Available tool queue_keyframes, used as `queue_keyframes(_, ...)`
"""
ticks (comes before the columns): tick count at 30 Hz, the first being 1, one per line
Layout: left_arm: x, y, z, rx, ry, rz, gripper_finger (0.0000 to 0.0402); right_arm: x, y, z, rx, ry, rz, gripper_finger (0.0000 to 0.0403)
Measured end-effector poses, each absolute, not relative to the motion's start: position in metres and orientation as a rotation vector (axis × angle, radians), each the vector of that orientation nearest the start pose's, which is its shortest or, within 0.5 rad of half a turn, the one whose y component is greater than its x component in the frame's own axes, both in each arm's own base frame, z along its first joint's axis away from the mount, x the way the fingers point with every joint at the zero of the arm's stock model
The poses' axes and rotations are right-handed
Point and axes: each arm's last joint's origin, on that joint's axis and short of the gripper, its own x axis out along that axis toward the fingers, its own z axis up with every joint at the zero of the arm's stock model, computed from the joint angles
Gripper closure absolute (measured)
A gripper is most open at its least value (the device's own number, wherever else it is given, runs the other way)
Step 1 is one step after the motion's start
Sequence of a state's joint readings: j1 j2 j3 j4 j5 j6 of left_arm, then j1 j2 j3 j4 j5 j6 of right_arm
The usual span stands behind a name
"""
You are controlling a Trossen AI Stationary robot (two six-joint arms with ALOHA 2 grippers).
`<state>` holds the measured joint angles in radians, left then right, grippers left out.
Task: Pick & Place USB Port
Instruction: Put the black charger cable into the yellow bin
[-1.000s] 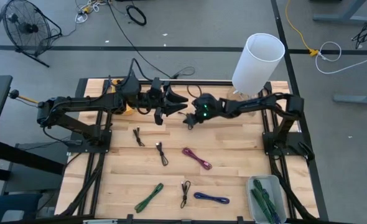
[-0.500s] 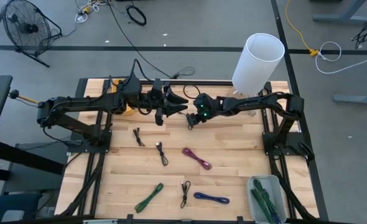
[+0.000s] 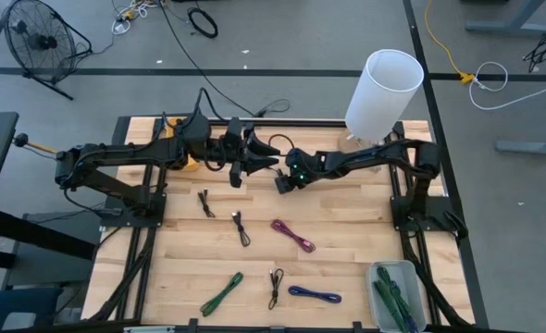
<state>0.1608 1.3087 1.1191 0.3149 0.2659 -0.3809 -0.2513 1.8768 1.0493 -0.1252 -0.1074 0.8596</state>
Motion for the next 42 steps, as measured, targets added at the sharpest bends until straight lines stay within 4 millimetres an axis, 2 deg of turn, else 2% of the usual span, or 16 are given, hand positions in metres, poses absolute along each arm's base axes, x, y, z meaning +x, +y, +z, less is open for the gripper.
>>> queue_keyframes(5,0.296,0.040,0.383,-0.354,-0.100,-0.128,0.0260,0.360,-0.089,0.129,0.986,0.810,-0.527,0.0223)
queue_keyframes(8,0.296,0.040,0.382,-0.357,-0.089,-0.126,0.0260,0.360,-0.089,0.123,1.010,0.839,-0.526,0.0237)
queue_keyframes(11,0.296,0.040,0.381,-0.358,-0.079,-0.124,0.0260,0.360,-0.088,0.118,1.038,0.858,-0.526,0.0278)
queue_keyframes(15,0.296,0.040,0.381,-0.359,-0.079,-0.124,0.0260,0.360,-0.087,0.116,1.042,0.869,-0.516,0.0379)
queue_keyframes(18,0.296,0.040,0.381,-0.359,-0.078,-0.124,0.0260,0.361,-0.087,0.117,1.067,0.861,-0.505,0.0390)
queue_keyframes(23,0.296,0.040,0.381,-0.358,-0.078,-0.124,0.0260,0.362,-0.080,0.123,1.118,0.882,-0.380,0.0399)
queue_keyframes(29,0.296,0.040,0.381,-0.358,-0.079,-0.124,0.0260,0.357,-0.075,0.164,1.068,0.799,-0.292,0.0401)
queue_keyframes(33,0.296,0.040,0.381,-0.357,-0.083,-0.121,0.0260,0.346,-0.069,0.213,1.017,0.669,-0.197,0.0402)
queue_keyframes(37,0.296,0.041,0.382,-0.357,-0.089,-0.116,0.0260,0.323,-0.062,0.270,0.944,0.501,-0.129,0.0402)
queue_keyframes(42,0.296,0.040,0.382,-0.356,-0.093,-0.116,0.0259,0.279,-0.053,0.335,0.846,0.279,-0.080,0.0403)
